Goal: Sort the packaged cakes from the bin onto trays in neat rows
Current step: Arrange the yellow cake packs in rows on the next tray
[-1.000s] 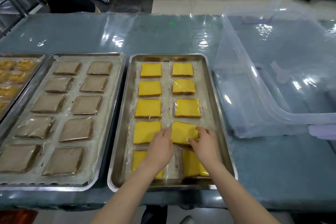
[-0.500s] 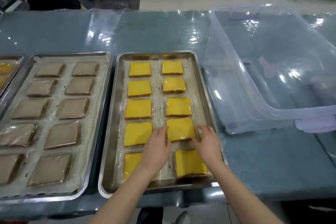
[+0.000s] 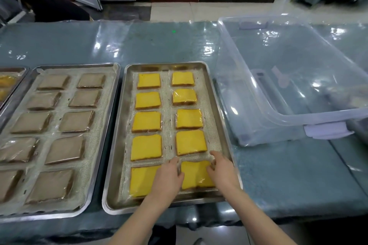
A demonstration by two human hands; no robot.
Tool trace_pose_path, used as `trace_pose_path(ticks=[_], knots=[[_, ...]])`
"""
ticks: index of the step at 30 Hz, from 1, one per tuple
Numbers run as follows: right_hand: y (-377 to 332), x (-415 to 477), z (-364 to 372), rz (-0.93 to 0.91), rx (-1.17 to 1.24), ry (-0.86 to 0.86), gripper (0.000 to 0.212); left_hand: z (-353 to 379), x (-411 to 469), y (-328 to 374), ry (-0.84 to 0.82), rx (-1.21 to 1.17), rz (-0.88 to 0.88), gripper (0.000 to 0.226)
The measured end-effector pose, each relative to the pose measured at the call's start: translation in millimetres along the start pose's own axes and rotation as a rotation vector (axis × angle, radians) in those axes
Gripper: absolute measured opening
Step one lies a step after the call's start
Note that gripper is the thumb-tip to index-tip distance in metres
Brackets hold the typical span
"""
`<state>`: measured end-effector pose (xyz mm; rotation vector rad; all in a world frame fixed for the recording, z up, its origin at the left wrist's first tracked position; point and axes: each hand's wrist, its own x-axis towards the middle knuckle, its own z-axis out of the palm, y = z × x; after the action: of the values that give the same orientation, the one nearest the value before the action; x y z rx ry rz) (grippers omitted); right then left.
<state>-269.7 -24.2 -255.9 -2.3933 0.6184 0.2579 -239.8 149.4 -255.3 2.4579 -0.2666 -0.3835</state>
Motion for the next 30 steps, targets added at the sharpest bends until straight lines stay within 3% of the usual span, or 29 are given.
trace_pose_path(ticks=[3, 7, 11, 14, 17, 22, 30], knots=[[0, 1, 0, 0.006, -0.036, -0.03, 0.052, -5, 1, -2, -0.02, 0.006, -0.006, 0.02], [-11, 7, -2, -0.107, -0.081, 0.143, 0.045, -21, 9, -11, 0.178, -0.057, -0.014, 0.025], [-30, 30, 4, -0.122, -0.056, 0.095, 0.063, -36, 32, -42, 0.303, 0.18, -0.016, 0.049], [-41, 46, 8, -0.04, -0.039, 0.014, 0.067, -44, 48, -60, 0.117, 0.358, -0.015, 0.067], [-45, 54, 9, 0.006, 0.037, 0.037, 0.059, -45, 56, -70, -0.033, 0.395, 0.021, 0.066], [-35, 55, 11, 0.031, 0.119, 0.08, 0.056, -49, 55, -79, -0.039, 0.398, 0.086, 0.061], [-37, 65, 10, -0.002, 0.043, 0.114, 0.048, -57, 60, -74, -0.097, 0.391, 0.068, 0.061]])
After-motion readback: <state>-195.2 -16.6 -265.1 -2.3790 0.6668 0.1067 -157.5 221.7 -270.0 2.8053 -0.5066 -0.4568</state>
